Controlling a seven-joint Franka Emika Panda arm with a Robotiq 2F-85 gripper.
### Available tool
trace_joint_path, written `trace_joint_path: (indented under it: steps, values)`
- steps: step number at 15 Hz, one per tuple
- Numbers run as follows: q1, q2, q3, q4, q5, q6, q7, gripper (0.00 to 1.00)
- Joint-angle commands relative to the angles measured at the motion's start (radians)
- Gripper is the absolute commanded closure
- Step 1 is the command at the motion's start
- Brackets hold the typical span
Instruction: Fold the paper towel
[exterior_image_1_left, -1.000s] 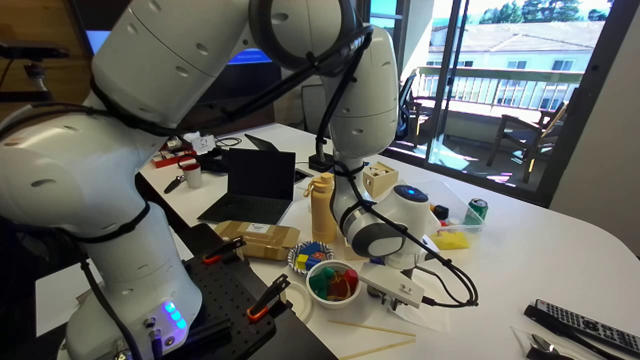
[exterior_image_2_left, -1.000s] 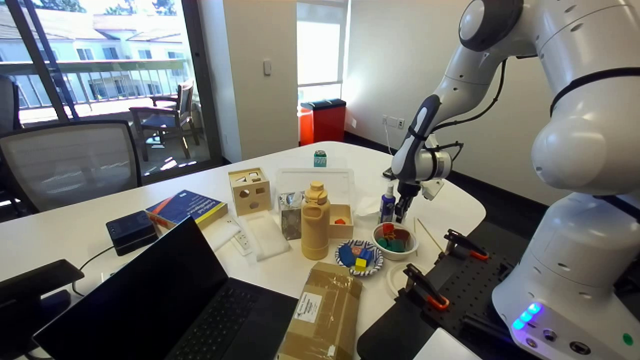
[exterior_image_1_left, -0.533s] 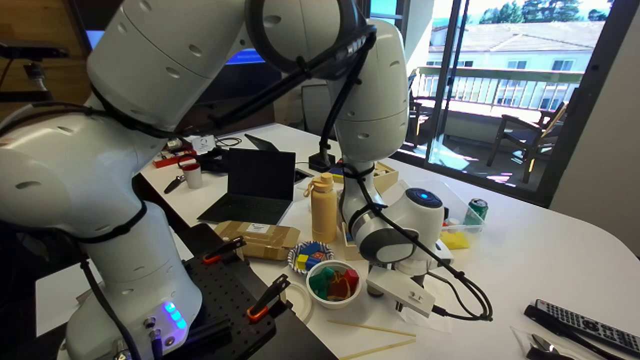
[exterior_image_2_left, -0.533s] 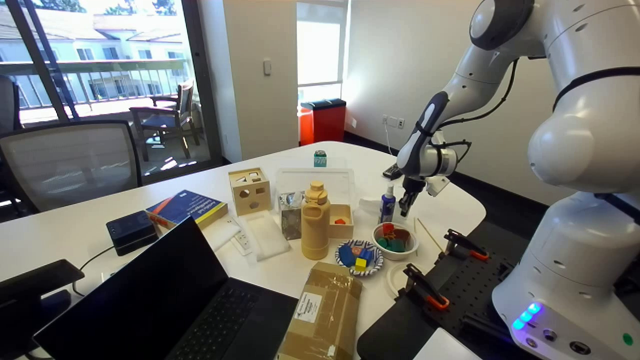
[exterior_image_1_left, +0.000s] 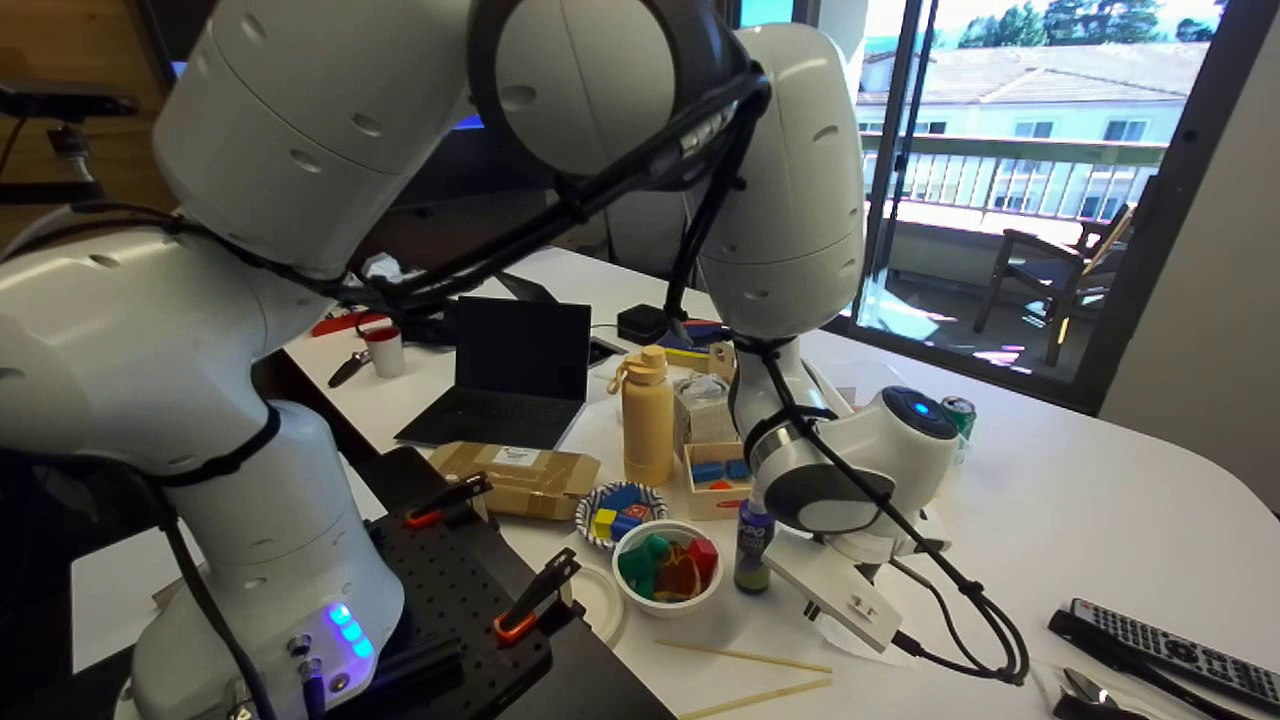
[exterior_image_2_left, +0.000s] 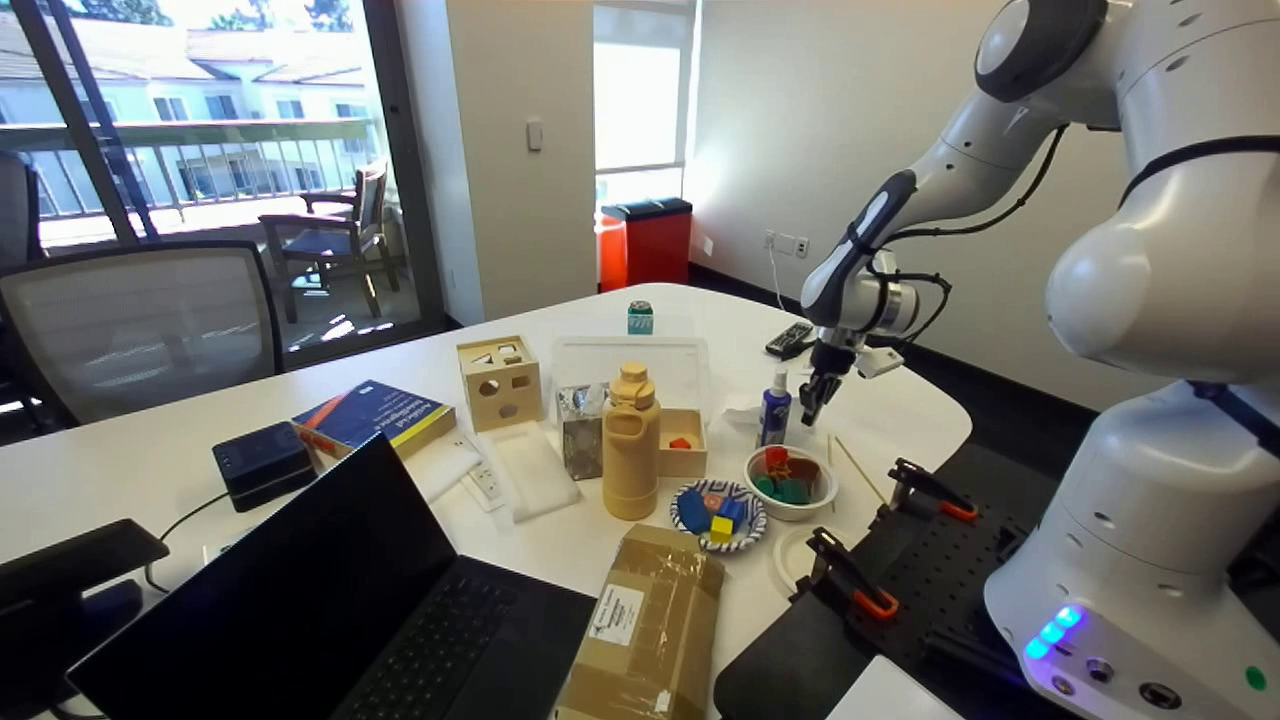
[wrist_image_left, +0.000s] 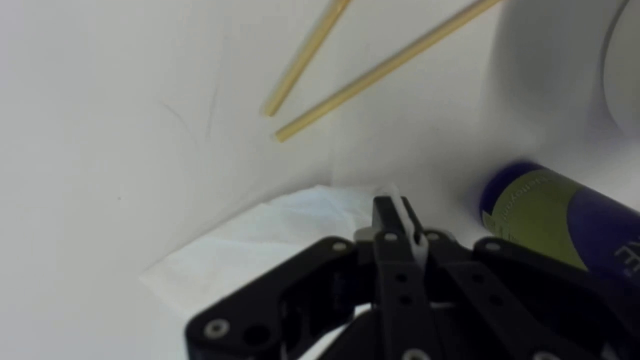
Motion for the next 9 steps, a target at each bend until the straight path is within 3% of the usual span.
trace_joint_path:
  steps: [1,9]
  values:
    - [-0.023,0.055,0.03,0.095,0.056,-0.118,-0.03,1.0]
    - [-0.022,0.154,0.012,0.241,0.197,-0.294,-0.013,1.0]
